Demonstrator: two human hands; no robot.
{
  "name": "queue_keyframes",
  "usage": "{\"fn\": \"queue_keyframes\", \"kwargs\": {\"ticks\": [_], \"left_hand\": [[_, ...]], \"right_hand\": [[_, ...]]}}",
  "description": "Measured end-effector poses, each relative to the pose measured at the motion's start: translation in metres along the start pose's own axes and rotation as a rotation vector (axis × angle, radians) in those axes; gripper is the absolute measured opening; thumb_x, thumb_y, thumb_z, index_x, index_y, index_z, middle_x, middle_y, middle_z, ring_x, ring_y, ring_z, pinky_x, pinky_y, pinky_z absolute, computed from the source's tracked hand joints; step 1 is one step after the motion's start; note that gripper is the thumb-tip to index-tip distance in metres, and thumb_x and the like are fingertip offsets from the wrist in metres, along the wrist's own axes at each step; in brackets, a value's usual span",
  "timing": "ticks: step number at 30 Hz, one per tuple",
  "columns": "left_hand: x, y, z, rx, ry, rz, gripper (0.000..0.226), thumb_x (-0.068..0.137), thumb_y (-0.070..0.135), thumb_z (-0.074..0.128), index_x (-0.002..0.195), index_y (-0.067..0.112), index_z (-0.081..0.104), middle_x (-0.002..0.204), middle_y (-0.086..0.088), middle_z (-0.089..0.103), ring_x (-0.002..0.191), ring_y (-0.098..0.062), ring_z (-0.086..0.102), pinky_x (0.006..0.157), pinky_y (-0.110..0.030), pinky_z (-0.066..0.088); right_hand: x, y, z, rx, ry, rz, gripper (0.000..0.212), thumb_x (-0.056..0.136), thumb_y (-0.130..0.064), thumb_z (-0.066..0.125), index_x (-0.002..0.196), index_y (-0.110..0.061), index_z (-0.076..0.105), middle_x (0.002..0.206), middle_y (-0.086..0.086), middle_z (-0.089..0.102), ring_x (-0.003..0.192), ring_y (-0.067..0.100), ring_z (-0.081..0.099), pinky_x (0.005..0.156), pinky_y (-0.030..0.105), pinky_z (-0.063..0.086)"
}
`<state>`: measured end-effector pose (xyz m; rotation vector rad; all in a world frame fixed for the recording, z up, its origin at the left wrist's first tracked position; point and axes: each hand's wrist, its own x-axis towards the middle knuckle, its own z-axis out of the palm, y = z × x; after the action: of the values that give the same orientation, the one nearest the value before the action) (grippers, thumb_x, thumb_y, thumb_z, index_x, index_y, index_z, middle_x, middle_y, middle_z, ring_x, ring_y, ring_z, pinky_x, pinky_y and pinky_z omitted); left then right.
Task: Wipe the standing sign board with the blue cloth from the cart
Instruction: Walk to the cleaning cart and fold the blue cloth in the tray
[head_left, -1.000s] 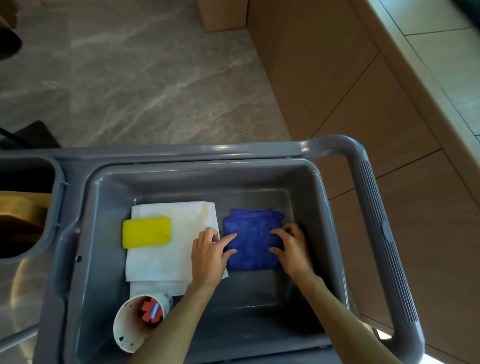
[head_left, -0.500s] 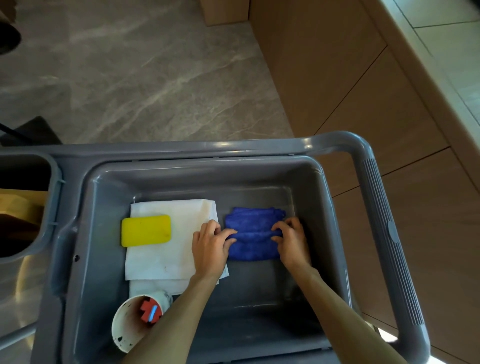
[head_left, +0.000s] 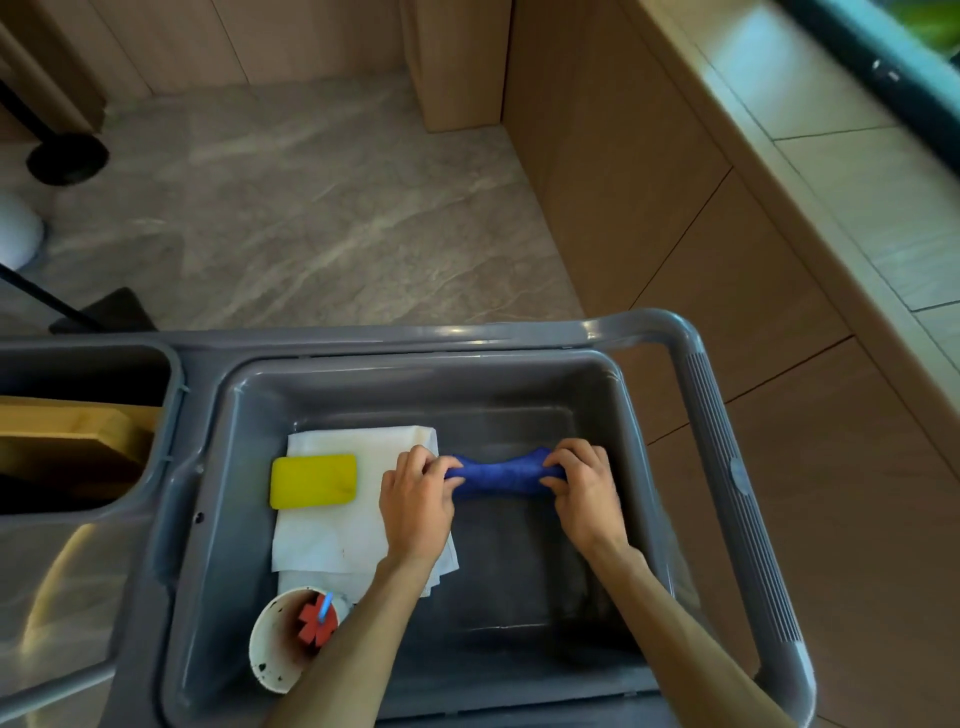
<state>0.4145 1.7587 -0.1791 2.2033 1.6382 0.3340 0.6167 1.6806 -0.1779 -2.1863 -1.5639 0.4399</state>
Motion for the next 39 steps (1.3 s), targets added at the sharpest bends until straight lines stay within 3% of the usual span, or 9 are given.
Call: {"fn": "queue_keyframes", "kwargs": {"ticks": [3, 7, 10, 13, 17, 24, 29, 33, 39], "left_hand": [[0.004, 0.01, -0.021, -0.047, 0.052, -0.033, 0.016, 0.078, 0.015, 0.083, 0.092, 0.019, 0.077, 0.089, -0.004, 0.064, 0.084, -0.028, 0.062, 0.063, -0.038, 0.049], [0.011, 0.028, -0.049, -0.136, 0.122, -0.065, 0.014, 0.084, 0.017, 0.078, 0.097, 0.019, 0.077, 0.093, -0.003, 0.063, 0.08, -0.024, 0.063, 0.06, -0.029, 0.046], [0.021, 0.038, -0.074, -0.198, 0.102, -0.06, 0.011, 0.089, 0.022, 0.071, 0.099, 0.023, 0.075, 0.096, 0.001, 0.059, 0.082, -0.022, 0.063, 0.064, -0.034, 0.051], [0.028, 0.049, -0.1, -0.287, 0.107, -0.008, 0.008, 0.09, 0.021, 0.069, 0.096, 0.025, 0.073, 0.092, 0.007, 0.052, 0.08, -0.016, 0.058, 0.064, -0.029, 0.044], [0.035, 0.061, -0.137, -0.366, 0.162, 0.079, 0.009, 0.088, 0.014, 0.072, 0.095, 0.018, 0.075, 0.09, 0.005, 0.051, 0.08, -0.018, 0.058, 0.07, -0.031, 0.047], [0.038, 0.075, -0.202, -0.439, 0.254, 0.208, 0.014, 0.085, 0.009, 0.073, 0.095, 0.016, 0.077, 0.089, -0.005, 0.064, 0.082, -0.021, 0.062, 0.079, -0.034, 0.05], [0.036, 0.083, -0.243, -0.285, 0.253, 0.261, 0.006, 0.094, 0.026, 0.064, 0.099, 0.03, 0.065, 0.078, 0.004, 0.07, 0.074, -0.023, 0.065, 0.067, -0.037, 0.053], [0.034, 0.09, -0.27, -0.221, 0.29, 0.269, 0.004, 0.097, 0.03, 0.059, 0.096, 0.034, 0.059, 0.072, 0.006, 0.066, 0.069, -0.022, 0.062, 0.062, -0.038, 0.051], [0.029, 0.098, -0.296, -0.247, 0.296, 0.268, 0.009, 0.095, 0.027, 0.063, 0.1, 0.033, 0.067, 0.081, 0.014, 0.073, 0.079, -0.01, 0.066, 0.074, -0.04, 0.057]], "right_hand": [[0.006, -0.015, -0.021, 0.03, 0.067, -0.005, 0.009, 0.087, -0.009, 0.071, 0.096, -0.01, 0.07, 0.112, 0.002, 0.064, 0.102, 0.022, 0.053, 0.086, 0.037, 0.053], [0.012, -0.029, -0.051, 0.076, 0.108, -0.019, 0.01, 0.088, -0.008, 0.071, 0.097, -0.009, 0.069, 0.109, 0.003, 0.058, 0.1, 0.022, 0.054, 0.084, 0.035, 0.054], [0.019, -0.039, -0.076, 0.131, 0.137, -0.028, 0.011, 0.088, -0.005, 0.069, 0.098, -0.011, 0.068, 0.105, 0.0, 0.051, 0.09, 0.016, 0.054, 0.077, 0.03, 0.054], [0.024, -0.051, -0.1, 0.189, 0.147, -0.002, 0.013, 0.09, -0.006, 0.064, 0.096, -0.017, 0.064, 0.102, -0.007, 0.041, 0.082, 0.004, 0.051, 0.07, 0.024, 0.05], [0.029, -0.069, -0.132, 0.221, 0.155, -0.034, 0.011, 0.092, -0.007, 0.063, 0.099, -0.016, 0.062, 0.103, -0.003, 0.043, 0.08, 0.012, 0.053, 0.073, 0.034, 0.054], [0.033, -0.108, -0.194, 0.28, 0.192, -0.094, 0.022, 0.095, -0.015, 0.062, 0.088, -0.035, 0.056, 0.096, -0.018, 0.041, 0.082, 0.002, 0.053, 0.064, 0.004, 0.046], [0.033, -0.135, -0.229, 0.258, 0.21, -0.136, 0.012, 0.096, -0.019, 0.063, 0.093, -0.03, 0.062, 0.099, -0.011, 0.05, 0.087, 0.011, 0.057, 0.075, 0.026, 0.055], [0.031, -0.155, -0.252, 0.251, 0.235, -0.171, 0.01, 0.096, -0.018, 0.062, 0.095, -0.027, 0.064, 0.1, -0.01, 0.052, 0.089, 0.008, 0.057, 0.073, 0.02, 0.048], [0.025, -0.169, -0.271, 0.247, 0.253, -0.235, 0.01, 0.094, -0.012, 0.064, 0.093, -0.021, 0.068, 0.097, -0.008, 0.053, 0.084, 0.005, 0.056, 0.064, 0.01, 0.042]]}}
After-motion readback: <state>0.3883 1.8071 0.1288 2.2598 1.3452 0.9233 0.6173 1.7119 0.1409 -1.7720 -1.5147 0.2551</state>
